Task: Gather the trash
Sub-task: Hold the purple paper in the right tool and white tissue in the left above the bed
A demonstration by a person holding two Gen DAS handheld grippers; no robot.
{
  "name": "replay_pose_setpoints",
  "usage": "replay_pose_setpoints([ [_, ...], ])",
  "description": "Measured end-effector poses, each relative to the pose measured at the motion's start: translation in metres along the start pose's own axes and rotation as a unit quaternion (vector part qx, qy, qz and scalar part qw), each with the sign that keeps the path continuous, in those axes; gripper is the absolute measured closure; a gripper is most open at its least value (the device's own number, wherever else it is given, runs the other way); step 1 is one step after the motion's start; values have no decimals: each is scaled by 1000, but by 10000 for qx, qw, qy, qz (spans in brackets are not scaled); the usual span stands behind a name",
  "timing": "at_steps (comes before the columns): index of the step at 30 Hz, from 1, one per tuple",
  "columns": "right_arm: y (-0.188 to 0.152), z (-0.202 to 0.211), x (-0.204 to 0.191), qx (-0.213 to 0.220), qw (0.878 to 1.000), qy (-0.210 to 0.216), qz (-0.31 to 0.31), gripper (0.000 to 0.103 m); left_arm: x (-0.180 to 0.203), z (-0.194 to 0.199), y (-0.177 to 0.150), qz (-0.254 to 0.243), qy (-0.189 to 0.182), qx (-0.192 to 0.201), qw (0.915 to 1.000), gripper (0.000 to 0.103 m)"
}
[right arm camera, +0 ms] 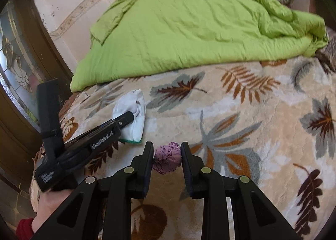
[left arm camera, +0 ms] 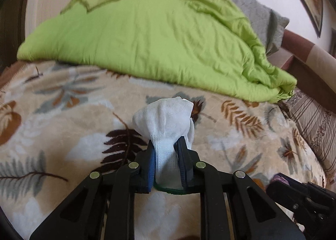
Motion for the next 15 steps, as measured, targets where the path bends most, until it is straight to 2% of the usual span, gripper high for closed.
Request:
replay_pose_setpoints([
  [2,0,8,-2,117,9999,-3,18,75,19,-5,4,-88,13,147,9999,85],
  [8,-6,51,-1,688,9975,-146,121,75,23,51,-10,-231,14,549,9982,85],
  [11,-16,71,4,863,9959,-236,153,75,31,74,-18,-462,65,732,9962,85],
  [15,-34,92,18,972,9948,-305,80,75,48,87,-35,-657,69,724,9952,85],
])
Point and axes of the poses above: each gripper's, at about its wrist camera, not at the fingertips, and z roughly against the way its jaws point, x to its right, y to its top, the point moved 2 cm from there along -z, roughly the way its jaws point, and after that the axes turned 13 degrees about -y, right-handed, at the moved point
